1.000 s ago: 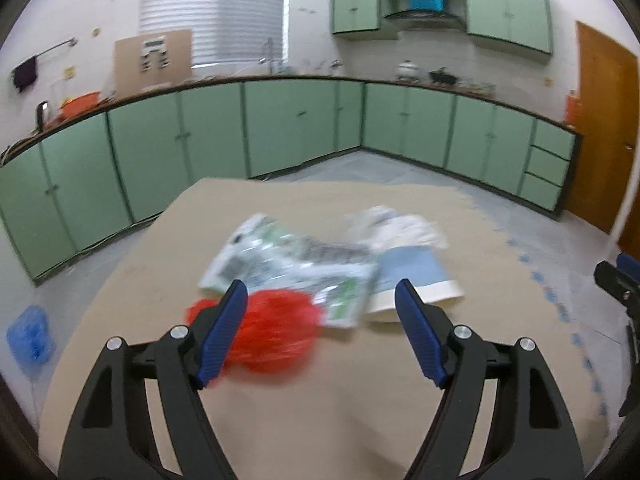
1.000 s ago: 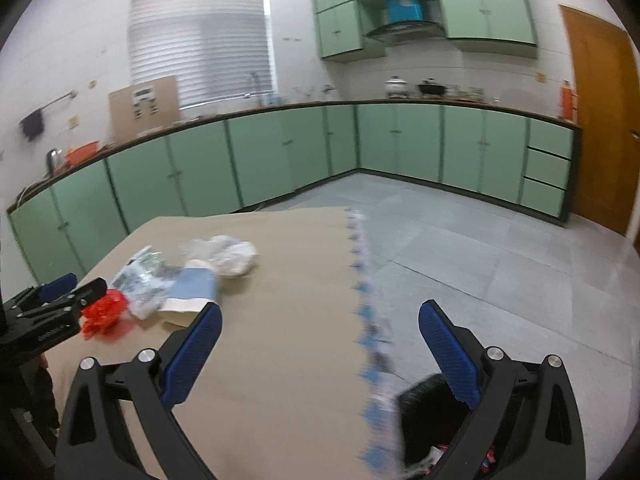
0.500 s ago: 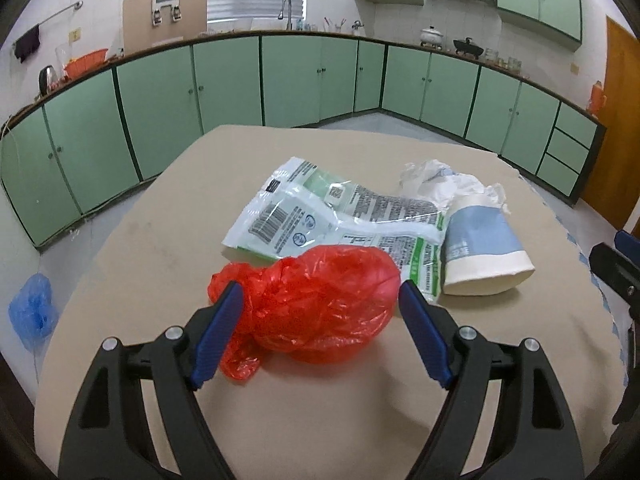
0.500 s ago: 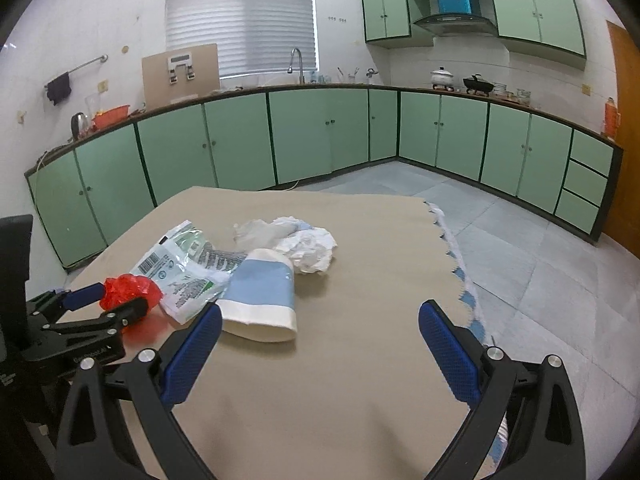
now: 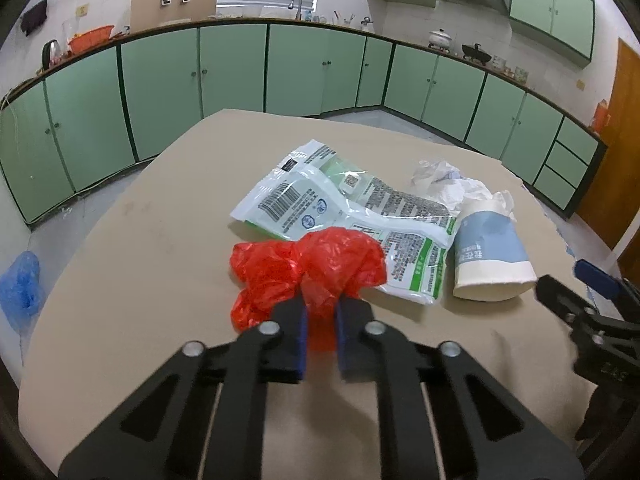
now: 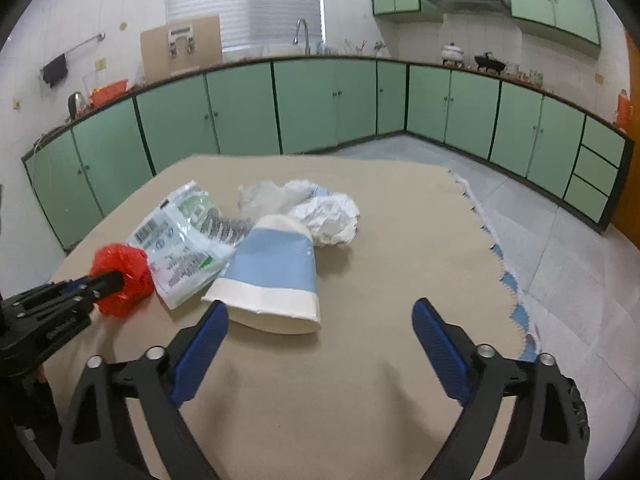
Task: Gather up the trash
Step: 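Close the left gripper on the red plastic bag while the right gripper approaches the paper cup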
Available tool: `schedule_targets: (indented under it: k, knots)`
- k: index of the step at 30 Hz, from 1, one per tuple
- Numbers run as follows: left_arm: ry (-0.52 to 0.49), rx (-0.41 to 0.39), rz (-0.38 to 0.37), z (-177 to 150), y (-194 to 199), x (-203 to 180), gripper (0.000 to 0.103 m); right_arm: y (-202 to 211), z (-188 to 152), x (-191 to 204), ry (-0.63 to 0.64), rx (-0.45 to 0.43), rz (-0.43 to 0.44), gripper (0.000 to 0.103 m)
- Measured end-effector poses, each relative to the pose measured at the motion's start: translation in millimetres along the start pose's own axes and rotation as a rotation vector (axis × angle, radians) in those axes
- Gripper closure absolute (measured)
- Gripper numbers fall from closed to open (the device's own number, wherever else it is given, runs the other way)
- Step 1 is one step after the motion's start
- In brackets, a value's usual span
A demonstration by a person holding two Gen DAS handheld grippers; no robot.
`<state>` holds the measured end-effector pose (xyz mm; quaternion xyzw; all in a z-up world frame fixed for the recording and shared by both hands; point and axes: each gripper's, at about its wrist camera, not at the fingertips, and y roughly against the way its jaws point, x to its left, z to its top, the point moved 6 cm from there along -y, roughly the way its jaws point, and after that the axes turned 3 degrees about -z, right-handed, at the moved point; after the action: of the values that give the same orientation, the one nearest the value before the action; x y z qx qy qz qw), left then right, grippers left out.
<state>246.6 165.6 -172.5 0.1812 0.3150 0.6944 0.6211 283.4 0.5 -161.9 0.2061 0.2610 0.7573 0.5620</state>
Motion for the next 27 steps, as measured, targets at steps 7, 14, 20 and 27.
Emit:
schedule_targets:
  k: [7,14,20,27]
  knots:
    - [0.013,-0.014,-0.009,2,3,-1,0.101,0,-3,-1,0.015,0.012,-0.021,0.019]
    - [0.017,-0.049,-0.025,5,13,-4,0.102,-6,4,-6,-0.022,0.018,0.008,0.02]
    - [0.007,-0.062,-0.032,4,13,-9,0.102,-26,11,-1,-0.031,0.06,0.024,0.024]
    - [-0.002,-0.064,-0.033,5,13,-16,0.102,-40,10,0,-0.058,0.11,0.097,0.046]
